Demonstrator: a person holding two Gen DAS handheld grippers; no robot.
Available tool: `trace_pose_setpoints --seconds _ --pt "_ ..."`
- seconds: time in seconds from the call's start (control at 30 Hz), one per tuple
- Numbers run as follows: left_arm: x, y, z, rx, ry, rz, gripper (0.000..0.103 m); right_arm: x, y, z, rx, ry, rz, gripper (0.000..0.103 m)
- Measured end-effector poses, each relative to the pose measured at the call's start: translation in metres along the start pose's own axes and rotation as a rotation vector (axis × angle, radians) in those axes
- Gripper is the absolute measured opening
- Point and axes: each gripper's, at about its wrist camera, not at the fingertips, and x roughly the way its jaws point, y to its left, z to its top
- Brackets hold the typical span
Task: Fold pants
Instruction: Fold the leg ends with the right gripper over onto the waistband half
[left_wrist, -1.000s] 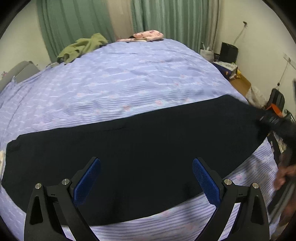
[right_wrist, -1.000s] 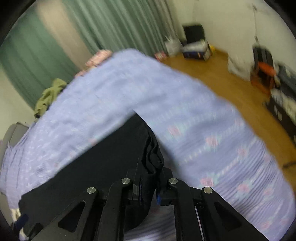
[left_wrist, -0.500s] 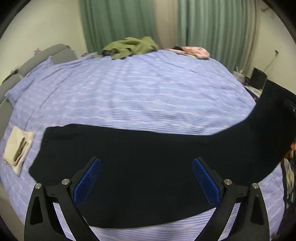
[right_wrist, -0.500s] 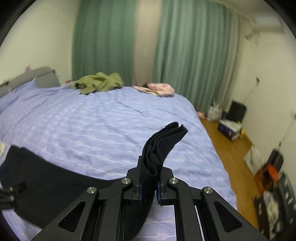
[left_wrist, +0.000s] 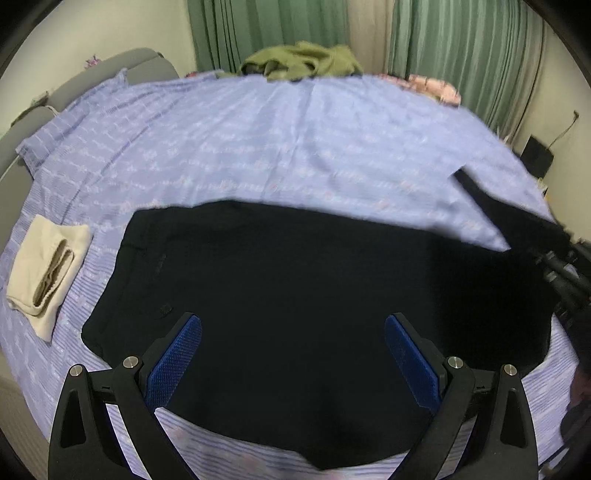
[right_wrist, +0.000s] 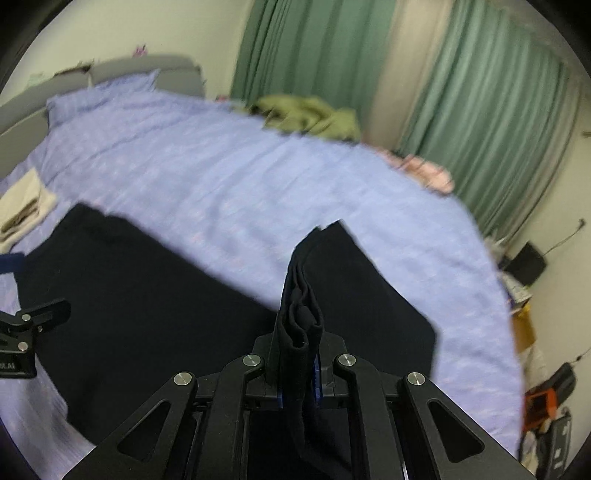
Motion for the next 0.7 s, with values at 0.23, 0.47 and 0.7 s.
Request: trace_pose_setpoints --seconds 0.23,0.47,0.7 --pt "0.028 0.033 -0.014 -0.018 0.04 -0.017 0.101 0.047 0.064 -0.029 0.004 0.127 0.083 0.01" --pt "0.036 0.061 -0.02 -0.049 0.051 -0.022 0.101 0.058 0.092 -0.048 -0.025 0.199 0.096 0.011" --pt "0.04 0.078 -0.025 -0.068 0.063 0.004 0.101 0.057 0.104 -0.062 -0.07 0.239 0.096 0.014"
